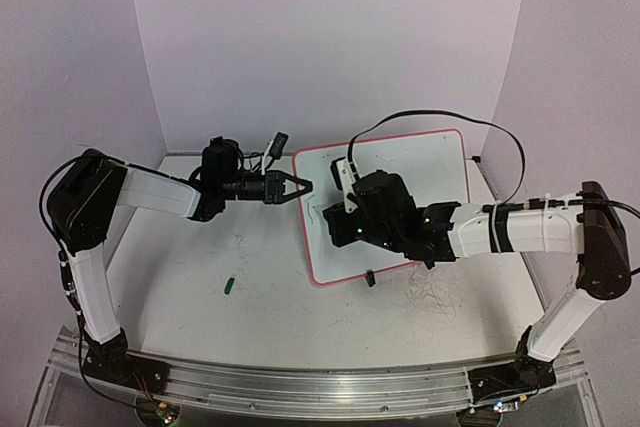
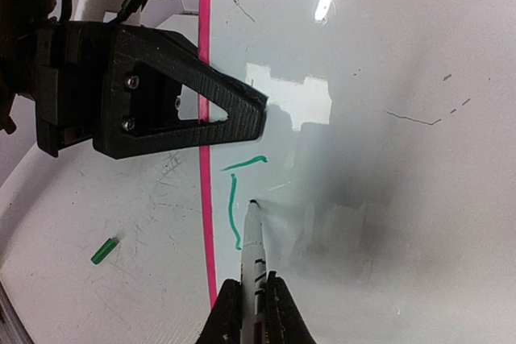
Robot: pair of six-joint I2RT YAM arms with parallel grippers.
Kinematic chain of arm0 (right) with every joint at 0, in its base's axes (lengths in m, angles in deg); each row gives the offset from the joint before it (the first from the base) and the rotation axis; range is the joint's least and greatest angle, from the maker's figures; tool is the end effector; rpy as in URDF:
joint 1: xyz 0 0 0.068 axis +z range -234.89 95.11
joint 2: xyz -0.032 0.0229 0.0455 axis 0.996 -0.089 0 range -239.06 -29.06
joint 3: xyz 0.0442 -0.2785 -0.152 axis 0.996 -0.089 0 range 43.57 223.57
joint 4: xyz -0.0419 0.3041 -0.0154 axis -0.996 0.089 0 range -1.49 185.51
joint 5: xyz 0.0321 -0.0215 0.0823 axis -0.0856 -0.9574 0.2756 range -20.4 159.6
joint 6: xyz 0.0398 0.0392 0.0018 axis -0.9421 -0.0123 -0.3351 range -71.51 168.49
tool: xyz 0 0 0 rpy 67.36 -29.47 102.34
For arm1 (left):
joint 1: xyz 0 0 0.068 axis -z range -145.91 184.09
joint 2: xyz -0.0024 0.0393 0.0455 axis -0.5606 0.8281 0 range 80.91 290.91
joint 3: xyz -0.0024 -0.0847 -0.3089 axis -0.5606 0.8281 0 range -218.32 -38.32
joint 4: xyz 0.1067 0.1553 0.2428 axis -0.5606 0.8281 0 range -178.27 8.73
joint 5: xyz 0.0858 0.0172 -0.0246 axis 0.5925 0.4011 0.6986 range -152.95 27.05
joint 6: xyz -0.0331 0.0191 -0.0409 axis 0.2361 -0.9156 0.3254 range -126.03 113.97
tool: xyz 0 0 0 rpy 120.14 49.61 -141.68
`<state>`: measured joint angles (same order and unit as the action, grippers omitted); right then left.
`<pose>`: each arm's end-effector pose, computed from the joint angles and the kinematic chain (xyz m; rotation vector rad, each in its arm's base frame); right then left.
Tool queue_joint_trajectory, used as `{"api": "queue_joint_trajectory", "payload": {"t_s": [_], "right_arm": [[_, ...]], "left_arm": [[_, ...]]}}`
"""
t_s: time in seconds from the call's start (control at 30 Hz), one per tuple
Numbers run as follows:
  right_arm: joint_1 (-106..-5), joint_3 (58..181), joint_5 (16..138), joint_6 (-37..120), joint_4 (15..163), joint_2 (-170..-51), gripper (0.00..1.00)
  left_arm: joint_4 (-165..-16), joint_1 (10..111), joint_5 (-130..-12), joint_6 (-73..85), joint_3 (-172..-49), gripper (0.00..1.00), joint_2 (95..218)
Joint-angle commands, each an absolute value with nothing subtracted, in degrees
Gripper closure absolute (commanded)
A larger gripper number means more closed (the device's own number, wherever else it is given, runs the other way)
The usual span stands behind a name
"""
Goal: Write a sentence on the whiteboard
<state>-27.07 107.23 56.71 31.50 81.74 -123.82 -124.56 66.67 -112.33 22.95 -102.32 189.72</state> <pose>0.2362 0.3593 0.2792 -0.5703 1.9562 0.6143 0.3798 -0.2774 0.2307 0.7626 1.7623 -1.4920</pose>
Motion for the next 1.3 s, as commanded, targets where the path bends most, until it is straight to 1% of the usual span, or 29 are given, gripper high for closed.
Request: {"api": "queue_joint_trajectory", "payload": {"t_s": [0.0,0.43,0.73,1.03,1.13,1.27], "right_arm": [[-27.20,110.14,57.50,31.52,81.13,-125.20,1.00],[-27.15,110.84,56.61,30.94,81.42,-126.45,1.00],[-27.28,110.11,50.34,29.33,83.33,-124.95,1.00],[-27.20,109.31,47.47,27.86,84.11,-123.45,1.00],[-27.19,109.13,48.58,28.48,84.02,-122.88,1.00],[-27.23,104.83,54.78,31.15,77.85,-118.28,1.00]], "left_arm": [[-124.67,66.44,-114.66,24.30,-104.76,1.00,187.35],[-124.70,66.44,-114.64,24.21,-104.50,1.00,186.99],[-124.66,66.45,-114.79,24.21,-104.58,1.00,186.99],[-124.69,66.44,-114.55,24.21,-104.33,1.00,186.82],[-124.67,66.44,-114.60,24.21,-104.41,1.00,186.80],[-124.63,66.44,-114.58,24.21,-104.49,1.00,186.84]]}}
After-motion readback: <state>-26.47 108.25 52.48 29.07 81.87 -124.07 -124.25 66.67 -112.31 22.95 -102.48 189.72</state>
